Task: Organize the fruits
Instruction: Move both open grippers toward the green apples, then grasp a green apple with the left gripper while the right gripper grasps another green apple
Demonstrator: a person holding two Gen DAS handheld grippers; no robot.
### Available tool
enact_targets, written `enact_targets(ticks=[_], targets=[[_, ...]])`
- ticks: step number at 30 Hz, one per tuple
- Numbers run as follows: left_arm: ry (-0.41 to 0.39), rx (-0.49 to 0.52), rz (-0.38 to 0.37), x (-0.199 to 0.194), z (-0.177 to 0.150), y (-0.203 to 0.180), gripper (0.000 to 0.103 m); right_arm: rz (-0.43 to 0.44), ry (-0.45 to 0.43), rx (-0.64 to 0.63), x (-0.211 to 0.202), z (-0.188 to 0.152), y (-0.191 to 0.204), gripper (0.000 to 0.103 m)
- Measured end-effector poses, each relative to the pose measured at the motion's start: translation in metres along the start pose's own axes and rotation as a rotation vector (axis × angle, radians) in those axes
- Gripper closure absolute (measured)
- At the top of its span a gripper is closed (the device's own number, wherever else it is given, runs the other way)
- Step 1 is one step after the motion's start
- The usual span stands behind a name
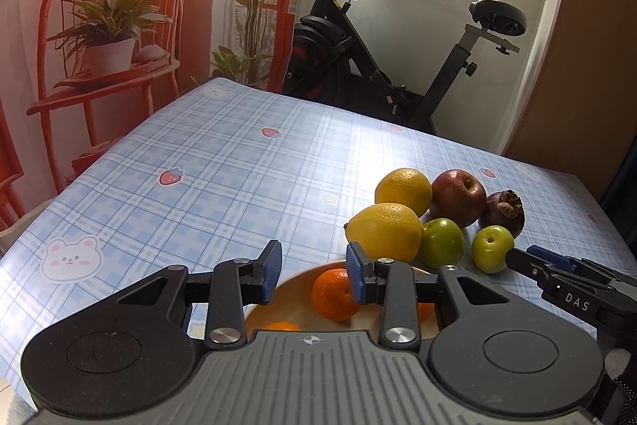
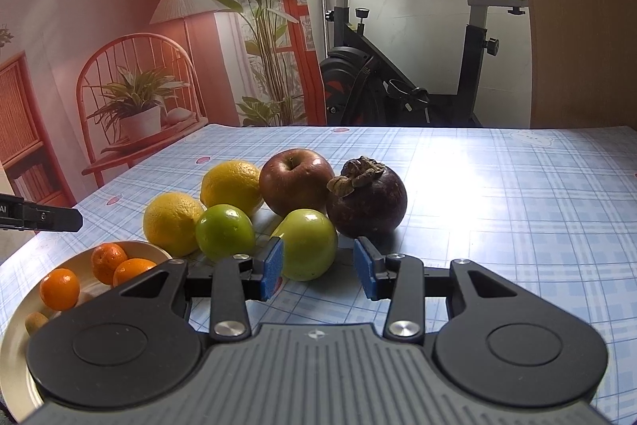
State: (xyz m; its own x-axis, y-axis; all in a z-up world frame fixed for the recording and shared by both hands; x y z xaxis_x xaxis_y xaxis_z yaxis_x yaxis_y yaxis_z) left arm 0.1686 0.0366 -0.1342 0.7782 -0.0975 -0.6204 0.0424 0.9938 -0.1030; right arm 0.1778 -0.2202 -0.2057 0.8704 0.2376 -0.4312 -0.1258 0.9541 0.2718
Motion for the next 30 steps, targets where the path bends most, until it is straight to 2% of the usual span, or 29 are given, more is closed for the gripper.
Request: enact_targets(ticks=[2,6,9,19,21,27,30], targets=[[-0.001,-0.002,-0.001,0.0,0.001,-0.001,0.066,0.009,0.001,0.01,0.004,0.002,0.001,0.06],[-0.004,-0.004,-0.004,0.0,0.001,0.0,0.066,0.021,0.003,-0.001,0.012,0.004,0.005,0.051],[0.0,-0.006,-0.005,0.001,0.0,0.0,0.066,0.027,0.013,-0.01,0.018,0.005,0.008,0.05],[0.01,-0.007,-0.006,0.002,-0.001,0.001,0.066,0.016,0.091,0.028,0.036,0.007,0.003,0.05],[0.01,-0.003,-0.005,0.001,-0.002,0.001,0.066,0.02,0.089,0.03,0.035,0.007,0.003,0.053],[0.016,0.015,-0.006,0.001,-0.002,-0.002,0.066,0.015,0.082,0.04,0.031,0.005,0.002,0.053],[0.025,0.042,-0.022,0.003,-0.001,-0.007,0.066,0.011,0.051,0.061,0.023,0.005,-0.002,0.053]])
Point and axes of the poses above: each gripper's, at about its wrist camera, not at the fingertips, and x roughly the way its jaws point, y to its left, z to its top, the point moved 4 cm from there along x, roughly the way its jaws point, and after that the axes turned 3 degrees about x, right-handed, at the moved point
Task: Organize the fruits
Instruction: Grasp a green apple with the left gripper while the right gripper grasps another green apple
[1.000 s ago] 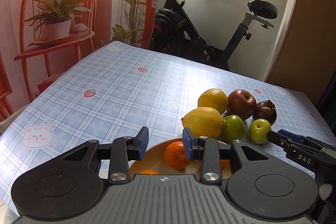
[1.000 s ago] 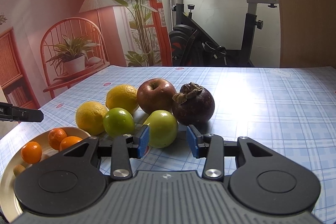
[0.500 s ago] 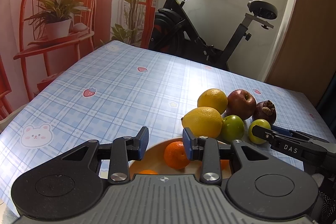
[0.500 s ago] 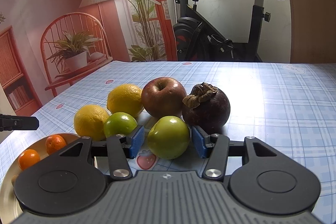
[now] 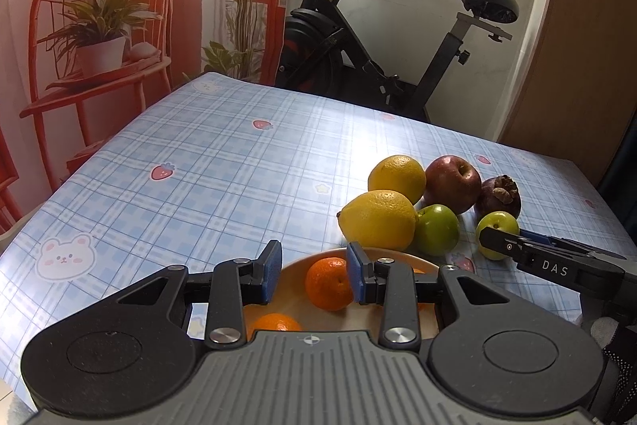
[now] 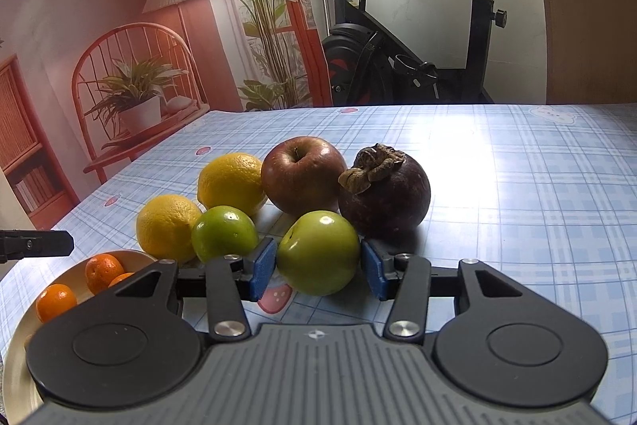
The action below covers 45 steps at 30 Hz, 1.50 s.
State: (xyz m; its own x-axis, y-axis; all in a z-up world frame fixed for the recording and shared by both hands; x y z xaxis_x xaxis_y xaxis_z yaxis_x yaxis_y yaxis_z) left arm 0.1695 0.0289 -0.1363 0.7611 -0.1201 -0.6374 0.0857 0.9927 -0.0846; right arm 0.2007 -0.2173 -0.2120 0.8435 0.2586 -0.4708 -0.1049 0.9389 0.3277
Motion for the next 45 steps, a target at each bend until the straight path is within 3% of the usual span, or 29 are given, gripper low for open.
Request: enact_targets(ticks=[10,18,27,35,45], targets=[[0.016,0.134,-0.123,0.01,0.018,-0.043,0.065,-0.002,-0.023,0.034,-0.021,-0.004,-0.014,0.053],[0.047,0.247,-0.187,0.046,0.035,-0.082,0.065,-0.023,-0.041,0.067,-0.041,-0.008,-0.036,0.054],[0.119,0.285,-0.172,0.084,0.031,-0.097,0.065,-0.022,-0.06,0.109,-0.047,-0.006,-0.045,0.054],[0.125,0.274,-0.144,0.096,0.039,-0.099,0.058,-0.033,-0.065,0.146,-0.055,-0.006,-0.061,0.054],[0.136,0.285,-0.326,0.071,0.024,-0.124,0.055,-0.058,-0.069,0.149,-0.062,-0.005,-0.069,0.054]])
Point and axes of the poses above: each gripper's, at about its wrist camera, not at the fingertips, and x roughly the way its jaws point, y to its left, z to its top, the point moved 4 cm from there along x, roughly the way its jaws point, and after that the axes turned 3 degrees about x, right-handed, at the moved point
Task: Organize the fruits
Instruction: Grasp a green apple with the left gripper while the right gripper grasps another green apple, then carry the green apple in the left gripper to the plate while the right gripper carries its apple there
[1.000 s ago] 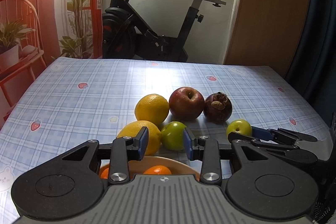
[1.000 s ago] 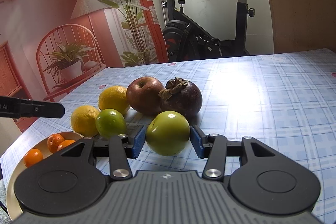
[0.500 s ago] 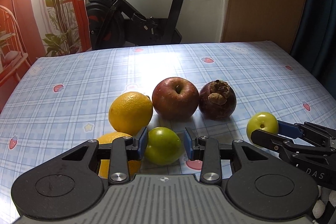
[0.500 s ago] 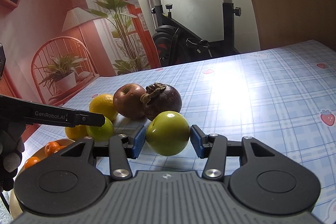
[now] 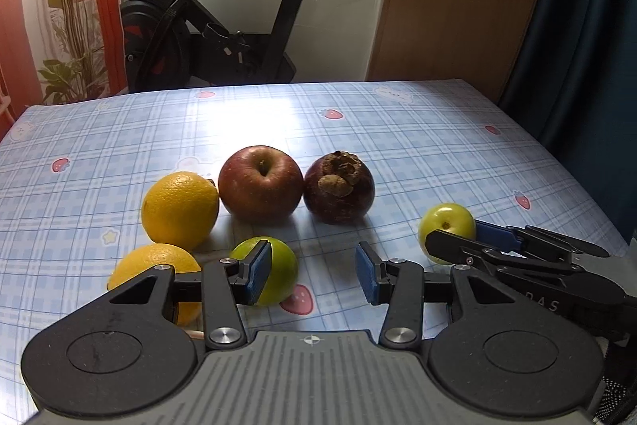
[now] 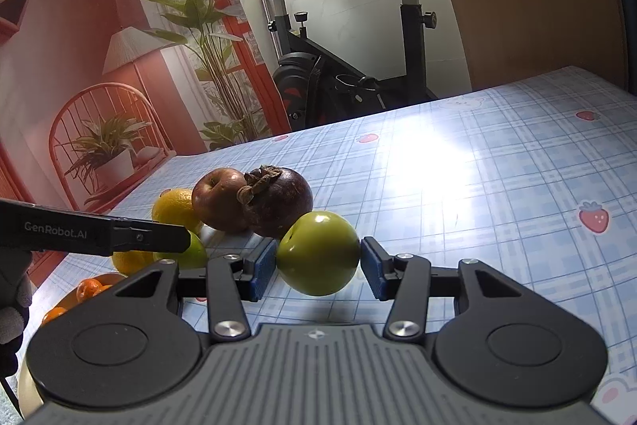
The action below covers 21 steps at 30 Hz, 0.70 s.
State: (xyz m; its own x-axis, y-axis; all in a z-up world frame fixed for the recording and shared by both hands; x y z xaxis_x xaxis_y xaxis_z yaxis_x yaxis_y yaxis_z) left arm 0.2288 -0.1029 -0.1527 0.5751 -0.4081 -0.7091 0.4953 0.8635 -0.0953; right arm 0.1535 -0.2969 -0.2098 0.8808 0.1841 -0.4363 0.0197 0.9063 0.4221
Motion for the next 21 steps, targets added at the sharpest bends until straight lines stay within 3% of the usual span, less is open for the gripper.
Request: enact_targets(ticks=[5,7,8,12,17,21], targets=[[-0.049,-0.023,-0.005,-0.008,-0.003,0.0,0.053,-0.024,-0.01,0.033,-0.012,0.0,-0.017,0.054],[-0.06,-0.006,0.02,-0.008,0.0,0.003,0.046,-0.024,-0.014,0.059,-0.014,0.0,-0.022,0.053],[-0.045,-0.003,0.038,-0.004,0.002,0.006,0.041,-0.024,-0.015,0.067,-0.014,0.001,-0.024,0.053],[0.04,-0.051,0.018,0.007,-0.002,0.016,0.041,-0.026,-0.009,0.049,-0.014,0.0,-0.021,0.053],[0.07,-0.004,0.016,0.006,-0.013,0.009,0.041,-0.021,-0.006,0.039,-0.012,0.0,-0.018,0.053],[0.063,-0.026,0.006,0.011,-0.013,0.007,0.041,-0.02,-0.006,0.042,-0.011,0.0,-0.018,0.054]])
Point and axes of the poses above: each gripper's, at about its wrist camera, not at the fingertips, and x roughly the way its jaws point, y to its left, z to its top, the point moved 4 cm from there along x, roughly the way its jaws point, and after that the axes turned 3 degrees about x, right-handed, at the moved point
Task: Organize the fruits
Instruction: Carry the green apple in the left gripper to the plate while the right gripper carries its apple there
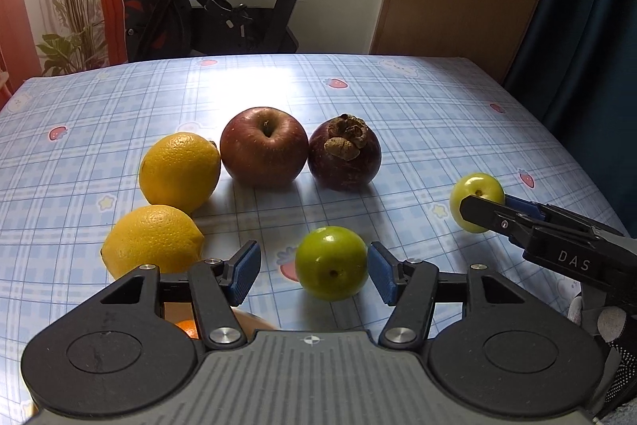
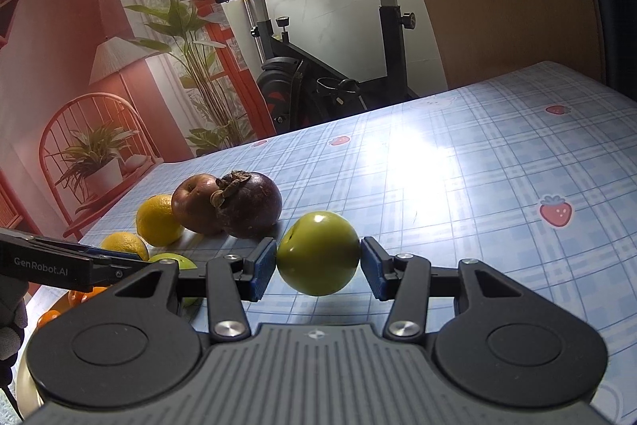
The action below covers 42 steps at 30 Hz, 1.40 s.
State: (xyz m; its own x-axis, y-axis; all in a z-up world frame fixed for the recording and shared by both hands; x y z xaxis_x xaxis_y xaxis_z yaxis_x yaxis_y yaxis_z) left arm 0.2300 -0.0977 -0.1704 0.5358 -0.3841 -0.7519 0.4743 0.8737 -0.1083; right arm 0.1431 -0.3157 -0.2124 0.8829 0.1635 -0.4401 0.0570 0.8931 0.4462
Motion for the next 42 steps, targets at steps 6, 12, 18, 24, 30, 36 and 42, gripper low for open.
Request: enact_targets(ticks=[6,12,18,24,30,36,42], targets=[[0.031,0.024,-0.019,0.014,-0.003,-0.015,0.042,0.004,0.007,0.0,0.001,0.001,0.001,0.053],[0.056,-0.004,-0.043,0.019,-0.014,-0.019,0.054,0.011,0.012,0.0,0.002,0.001,0.0,0.054],[0.056,0.01,-0.034,0.014,-0.017,-0.022,0.055,0.012,0.012,-0.001,0.003,0.001,0.0,0.054],[0.014,-0.027,-0.042,0.0,-0.013,-0.018,0.055,0.02,0.024,0.001,0.004,0.0,0.0,0.053],[-0.025,-0.048,-0.03,-0.018,-0.012,-0.01,0.055,0.023,0.029,0.007,0.004,0.0,0.0,0.054],[-0.053,-0.059,0.002,-0.033,-0.009,-0.001,0.055,0.019,0.033,0.001,0.005,0.0,0.0,0.053],[-0.062,-0.065,0.022,-0.036,-0.009,0.003,0.055,0.02,0.037,-0.003,0.005,0.0,0.001,0.053]])
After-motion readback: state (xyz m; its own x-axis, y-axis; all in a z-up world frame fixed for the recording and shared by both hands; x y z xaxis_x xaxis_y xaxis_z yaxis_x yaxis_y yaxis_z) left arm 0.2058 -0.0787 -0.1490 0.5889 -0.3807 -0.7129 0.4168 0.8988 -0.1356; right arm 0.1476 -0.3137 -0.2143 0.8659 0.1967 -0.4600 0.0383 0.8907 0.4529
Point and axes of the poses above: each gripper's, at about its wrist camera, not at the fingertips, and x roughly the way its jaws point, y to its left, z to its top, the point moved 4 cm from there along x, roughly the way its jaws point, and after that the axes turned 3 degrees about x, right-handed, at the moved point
